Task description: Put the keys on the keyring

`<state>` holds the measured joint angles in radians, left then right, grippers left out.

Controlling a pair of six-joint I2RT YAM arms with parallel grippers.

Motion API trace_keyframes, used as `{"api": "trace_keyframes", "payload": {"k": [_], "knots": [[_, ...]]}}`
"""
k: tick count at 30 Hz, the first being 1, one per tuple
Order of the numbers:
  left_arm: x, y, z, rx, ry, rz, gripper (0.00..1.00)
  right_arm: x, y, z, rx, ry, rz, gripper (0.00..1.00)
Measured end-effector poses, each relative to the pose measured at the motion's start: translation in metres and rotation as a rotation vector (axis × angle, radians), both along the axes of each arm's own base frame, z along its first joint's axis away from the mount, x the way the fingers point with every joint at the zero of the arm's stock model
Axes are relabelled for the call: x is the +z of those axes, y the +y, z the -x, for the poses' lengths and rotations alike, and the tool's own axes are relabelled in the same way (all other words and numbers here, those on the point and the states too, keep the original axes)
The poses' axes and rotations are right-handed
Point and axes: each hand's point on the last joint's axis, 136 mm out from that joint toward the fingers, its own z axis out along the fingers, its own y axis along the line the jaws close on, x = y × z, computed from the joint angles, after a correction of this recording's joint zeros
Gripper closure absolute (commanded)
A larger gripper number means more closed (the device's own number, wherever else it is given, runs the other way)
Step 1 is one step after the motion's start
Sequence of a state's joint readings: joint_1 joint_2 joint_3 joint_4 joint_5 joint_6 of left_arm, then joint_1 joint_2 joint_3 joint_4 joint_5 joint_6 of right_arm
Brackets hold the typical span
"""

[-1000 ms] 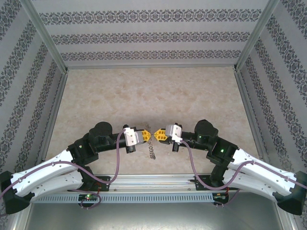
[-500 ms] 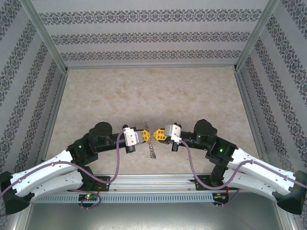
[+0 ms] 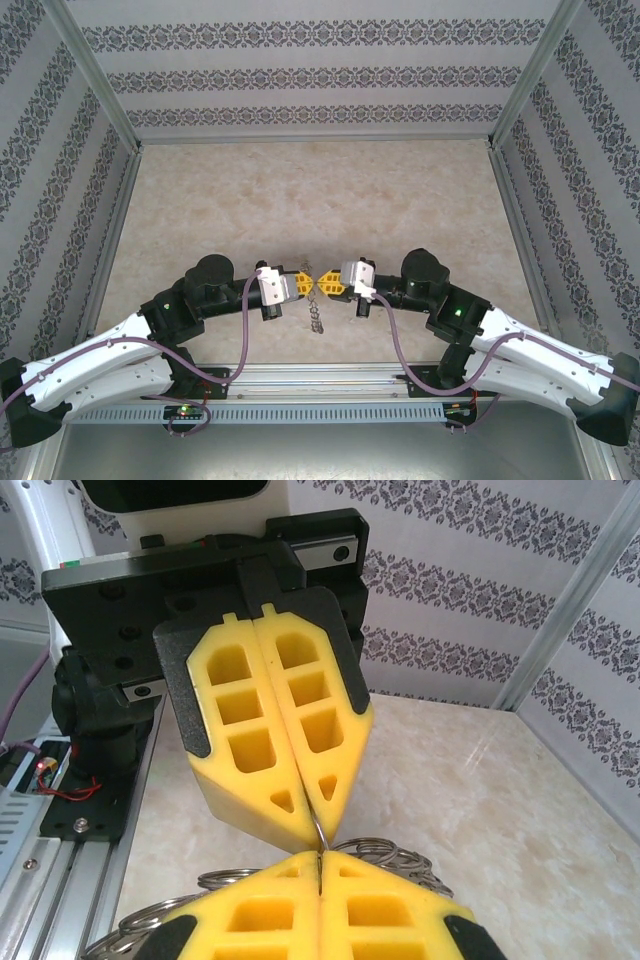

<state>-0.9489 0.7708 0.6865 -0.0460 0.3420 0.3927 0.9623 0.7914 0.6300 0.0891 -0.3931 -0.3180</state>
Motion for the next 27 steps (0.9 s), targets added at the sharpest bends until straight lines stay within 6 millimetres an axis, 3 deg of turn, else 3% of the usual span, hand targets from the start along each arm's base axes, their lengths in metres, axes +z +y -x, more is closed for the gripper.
{"api": "trace_keyframes", "payload": {"k": [27], "knots": [[-0.013, -0.003, 0.001, -0.015, 0.043, -0.040, 1.00, -0.013, -0.001, 0.005, 0.032, -0.009, 0.057, 1.00]]}}
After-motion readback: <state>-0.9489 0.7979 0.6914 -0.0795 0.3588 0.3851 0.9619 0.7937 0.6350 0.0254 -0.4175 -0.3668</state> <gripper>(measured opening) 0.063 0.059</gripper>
